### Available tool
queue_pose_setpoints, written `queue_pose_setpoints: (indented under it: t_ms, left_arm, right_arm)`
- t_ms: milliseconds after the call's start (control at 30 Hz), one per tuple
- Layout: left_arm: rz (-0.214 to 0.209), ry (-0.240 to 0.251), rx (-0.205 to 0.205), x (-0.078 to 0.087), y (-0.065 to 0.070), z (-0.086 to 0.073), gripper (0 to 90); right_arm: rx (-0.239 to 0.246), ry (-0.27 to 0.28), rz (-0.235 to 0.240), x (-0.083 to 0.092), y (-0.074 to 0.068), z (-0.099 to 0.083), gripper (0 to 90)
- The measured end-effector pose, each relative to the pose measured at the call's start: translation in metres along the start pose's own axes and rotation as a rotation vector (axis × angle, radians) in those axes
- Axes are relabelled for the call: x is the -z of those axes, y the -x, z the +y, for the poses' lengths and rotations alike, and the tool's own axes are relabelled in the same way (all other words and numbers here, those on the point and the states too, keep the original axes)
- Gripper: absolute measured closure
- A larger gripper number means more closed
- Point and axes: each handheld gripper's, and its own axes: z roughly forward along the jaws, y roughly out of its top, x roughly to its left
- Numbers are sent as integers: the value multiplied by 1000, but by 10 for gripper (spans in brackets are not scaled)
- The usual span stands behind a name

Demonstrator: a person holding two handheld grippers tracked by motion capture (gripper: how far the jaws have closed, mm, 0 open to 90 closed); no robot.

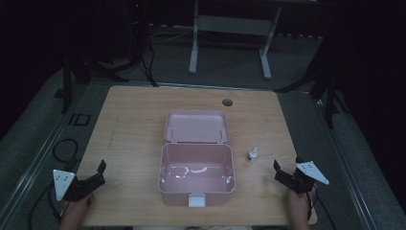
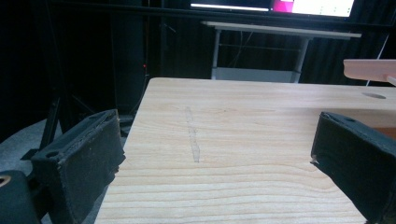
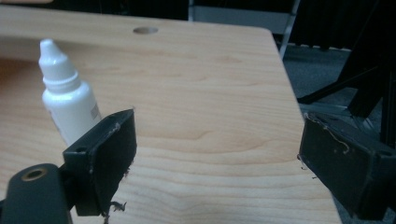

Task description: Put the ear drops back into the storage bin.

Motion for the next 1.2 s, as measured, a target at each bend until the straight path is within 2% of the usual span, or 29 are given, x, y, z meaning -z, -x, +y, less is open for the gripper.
queue_pose_setpoints:
  t_ms: [167, 200, 333, 467, 500, 567, 600, 633, 700, 733, 800, 833, 867, 1100, 1200]
  left_arm:
    - [0, 1, -5, 0, 0, 0, 23]
    - [1, 0, -3, 0, 0, 0, 23]
    - [3, -2, 19, 0, -2, 0, 23]
    - [1, 4, 5, 0, 0, 0, 24]
    - [0, 3, -1, 0, 0, 0, 23]
    - [0, 2, -5, 1, 0, 0, 24]
    - [1, 3, -3, 1, 0, 0, 24]
    - [1, 4, -1, 0, 0, 0, 23]
    - [1, 3, -2, 0, 0, 0, 24]
    - [1, 2, -4, 0, 0, 0, 24]
    - [2, 2, -4, 0, 0, 0, 24]
    - [2, 2, -4, 0, 0, 0, 24]
    - [3, 2, -5, 0, 1, 0, 24]
    - [5, 1, -3, 0, 0, 0, 24]
    - [5, 1, -3, 0, 0, 0, 24]
  right_arm:
    - [9, -1, 29, 0, -1, 1, 108]
    - [-12, -21, 68, -2, 1, 2, 108]
    - [3, -33, 72, -4, 1, 4, 108]
    - [-31, -67, 123, -5, 4, 12, 115]
    - [-40, -105, 123, -5, 6, 15, 132]
    - [-39, -126, 117, -5, 7, 16, 132]
    - [-39, -147, 129, -5, 9, 17, 132]
    - [-40, -200, 139, -5, 10, 19, 132]
    - [-18, -266, 165, -5, 10, 22, 125]
    - [-18, -266, 165, -5, 10, 22, 125]
    - [8, -318, 183, -4, 10, 26, 120]
    - [27, -369, 208, -3, 10, 30, 113]
    - [27, -369, 208, -3, 10, 30, 113]
    - [107, -521, 278, 0, 8, 47, 107]
    - [153, -577, 291, 1, 6, 52, 107]
